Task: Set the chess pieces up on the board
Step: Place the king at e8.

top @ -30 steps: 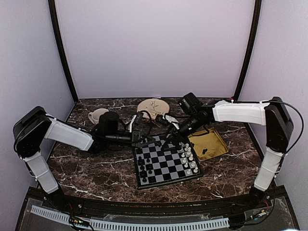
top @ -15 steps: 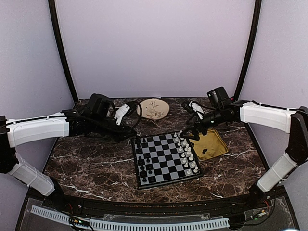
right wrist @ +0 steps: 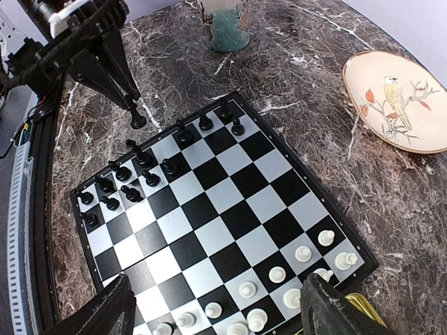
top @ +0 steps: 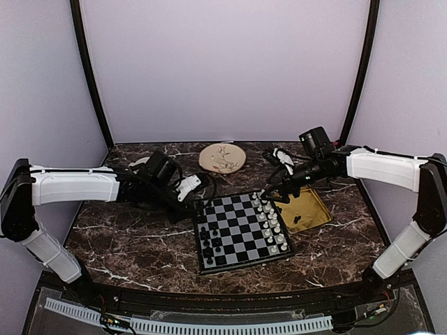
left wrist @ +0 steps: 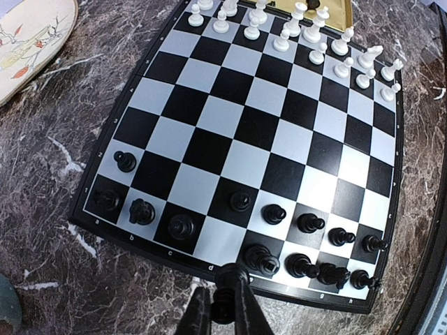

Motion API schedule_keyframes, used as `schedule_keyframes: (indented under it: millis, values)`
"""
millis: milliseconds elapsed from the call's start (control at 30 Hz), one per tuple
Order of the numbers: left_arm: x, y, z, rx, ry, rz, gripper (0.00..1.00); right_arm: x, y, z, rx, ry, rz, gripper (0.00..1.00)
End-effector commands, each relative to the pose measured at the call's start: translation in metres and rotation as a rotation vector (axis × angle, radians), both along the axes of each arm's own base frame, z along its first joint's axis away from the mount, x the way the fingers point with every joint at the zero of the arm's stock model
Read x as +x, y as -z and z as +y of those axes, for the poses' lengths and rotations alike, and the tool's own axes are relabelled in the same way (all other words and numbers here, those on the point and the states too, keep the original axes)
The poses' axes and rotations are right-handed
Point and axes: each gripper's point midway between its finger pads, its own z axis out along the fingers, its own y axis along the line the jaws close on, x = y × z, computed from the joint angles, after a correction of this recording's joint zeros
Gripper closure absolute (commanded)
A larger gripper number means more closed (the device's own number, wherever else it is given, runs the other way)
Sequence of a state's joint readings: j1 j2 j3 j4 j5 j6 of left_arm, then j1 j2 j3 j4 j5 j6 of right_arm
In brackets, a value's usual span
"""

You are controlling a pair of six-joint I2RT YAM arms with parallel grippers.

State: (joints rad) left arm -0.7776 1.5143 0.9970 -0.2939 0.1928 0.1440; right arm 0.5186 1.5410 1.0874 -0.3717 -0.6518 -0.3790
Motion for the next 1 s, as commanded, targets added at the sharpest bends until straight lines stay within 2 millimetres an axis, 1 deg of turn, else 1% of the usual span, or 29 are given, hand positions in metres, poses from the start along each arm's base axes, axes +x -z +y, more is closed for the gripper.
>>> schedule_keyframes:
  millis: [0, 167, 400, 633, 800, 967]
  values:
    - [0.002, 0.003, -0.002, 0.031, 0.036, -0.034, 0.93, -0.006, 0.002, 0.002, 0.008, -0.033, -0.004, 0.19]
    - [0.004, 0.011, -0.008, 0.026, 0.046, -0.028, 0.92, -0.006, 0.002, 0.002, 0.006, -0.037, -0.007, 0.2]
    - [0.008, 0.024, -0.01, 0.042, 0.036, -0.016, 0.92, -0.007, 0.005, 0.002, 0.002, -0.043, -0.003, 0.2]
    - [0.01, 0.029, -0.018, 0.025, 0.04, -0.003, 0.91, -0.009, 0.006, 0.001, 0.001, -0.055, -0.003, 0.2]
    - [0.007, 0.034, -0.026, -0.001, 0.056, 0.032, 0.9, -0.01, 0.009, 0.002, -0.002, -0.061, 0.001, 0.2]
    - [0.009, 0.037, -0.026, 0.007, 0.048, 0.03, 0.9, -0.01, 0.012, 0.002, -0.008, -0.065, 0.008, 0.2]
